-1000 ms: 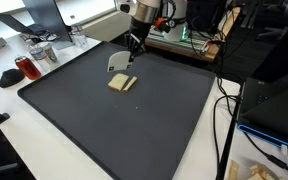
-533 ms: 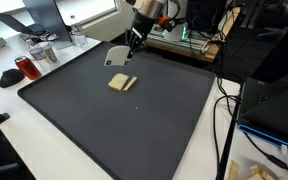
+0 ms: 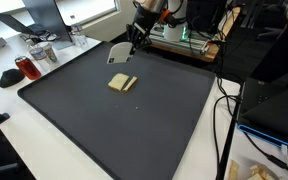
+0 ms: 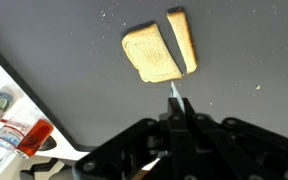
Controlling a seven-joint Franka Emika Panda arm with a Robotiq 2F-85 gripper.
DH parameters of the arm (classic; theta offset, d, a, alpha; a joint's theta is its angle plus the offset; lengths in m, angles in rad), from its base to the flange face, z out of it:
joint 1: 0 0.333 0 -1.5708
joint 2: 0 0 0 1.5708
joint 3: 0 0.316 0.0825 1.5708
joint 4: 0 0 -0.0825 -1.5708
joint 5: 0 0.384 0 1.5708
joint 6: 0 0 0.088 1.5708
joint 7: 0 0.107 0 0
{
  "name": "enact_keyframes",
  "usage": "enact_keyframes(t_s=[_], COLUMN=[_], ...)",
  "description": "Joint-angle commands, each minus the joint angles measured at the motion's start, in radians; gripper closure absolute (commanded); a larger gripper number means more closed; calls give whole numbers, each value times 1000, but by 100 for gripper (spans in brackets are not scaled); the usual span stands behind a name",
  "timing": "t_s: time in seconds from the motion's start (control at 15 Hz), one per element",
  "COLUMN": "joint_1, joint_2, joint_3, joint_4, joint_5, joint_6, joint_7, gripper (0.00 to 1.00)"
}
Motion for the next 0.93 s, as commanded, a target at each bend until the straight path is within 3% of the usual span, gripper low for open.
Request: enact_keyframes(t_s=[0.0,0.47,0.87], joint_1=[0,-92,-262], joint_2=[-218,-530,-718], joint_3=[42,207,384], joint_4=[78,197,263], joint_5=[-177,-415,-561], joint_6=[8,13,15], joint_7=[34,35,35], gripper=[99,99,99])
